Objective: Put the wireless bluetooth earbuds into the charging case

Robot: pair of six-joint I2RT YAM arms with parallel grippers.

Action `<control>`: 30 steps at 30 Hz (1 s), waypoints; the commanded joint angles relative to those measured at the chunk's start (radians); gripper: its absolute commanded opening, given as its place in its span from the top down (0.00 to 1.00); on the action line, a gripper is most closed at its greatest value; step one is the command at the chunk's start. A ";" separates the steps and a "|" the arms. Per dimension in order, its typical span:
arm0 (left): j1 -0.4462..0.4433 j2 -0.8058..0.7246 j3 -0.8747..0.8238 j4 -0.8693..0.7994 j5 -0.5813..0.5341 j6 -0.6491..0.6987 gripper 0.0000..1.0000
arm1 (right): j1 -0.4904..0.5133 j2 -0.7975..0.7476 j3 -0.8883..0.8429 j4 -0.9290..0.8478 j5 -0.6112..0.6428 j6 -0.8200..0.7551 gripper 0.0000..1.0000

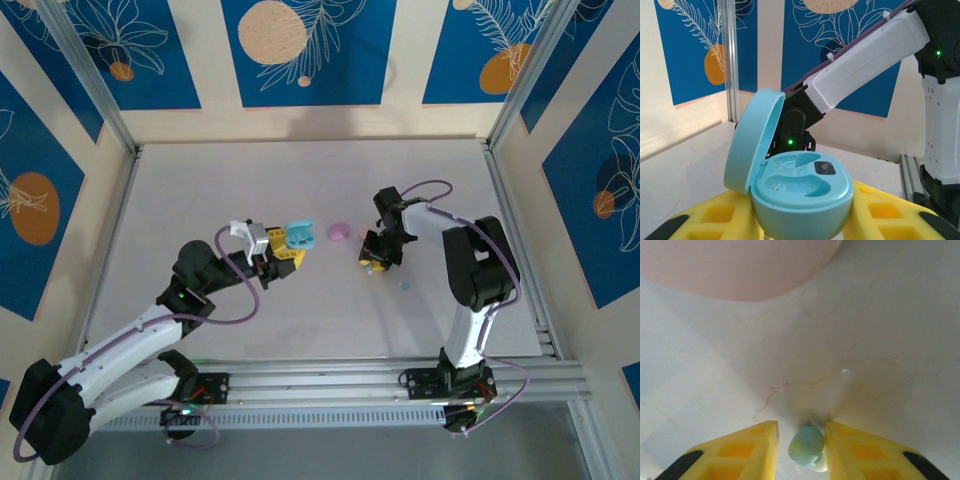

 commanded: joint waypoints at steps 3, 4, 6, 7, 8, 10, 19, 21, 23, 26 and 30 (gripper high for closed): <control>-0.011 -0.024 -0.002 0.003 -0.013 0.018 0.63 | 0.015 0.023 0.044 -0.043 0.034 -0.022 0.69; -0.011 -0.026 -0.003 0.002 -0.014 0.017 0.63 | 0.018 0.027 0.050 -0.051 0.041 -0.028 0.69; -0.010 -0.026 -0.004 -0.001 -0.014 0.019 0.63 | 0.023 0.035 0.061 -0.062 0.048 -0.047 0.69; -0.011 -0.027 -0.003 -0.002 -0.014 0.019 0.63 | 0.027 0.040 0.068 -0.072 0.055 -0.057 0.69; -0.010 -0.027 -0.003 -0.002 -0.015 0.019 0.63 | 0.032 0.044 0.075 -0.080 0.061 -0.068 0.69; -0.010 -0.028 -0.004 -0.004 -0.015 0.019 0.63 | 0.045 0.051 0.089 -0.099 0.079 -0.092 0.69; -0.010 -0.031 -0.005 -0.004 -0.014 0.018 0.63 | 0.100 0.104 0.166 -0.196 0.177 -0.207 0.69; -0.010 -0.034 -0.005 -0.005 -0.016 0.018 0.63 | 0.106 0.115 0.174 -0.209 0.194 -0.217 0.69; -0.010 -0.037 -0.007 -0.008 -0.017 0.019 0.63 | 0.111 0.121 0.179 -0.215 0.201 -0.226 0.69; -0.010 -0.038 -0.007 -0.010 -0.020 0.019 0.63 | 0.123 0.130 0.193 -0.225 0.210 -0.252 0.69; -0.011 -0.041 -0.007 -0.012 -0.019 0.020 0.63 | 0.140 0.153 0.225 -0.271 0.236 -0.280 0.69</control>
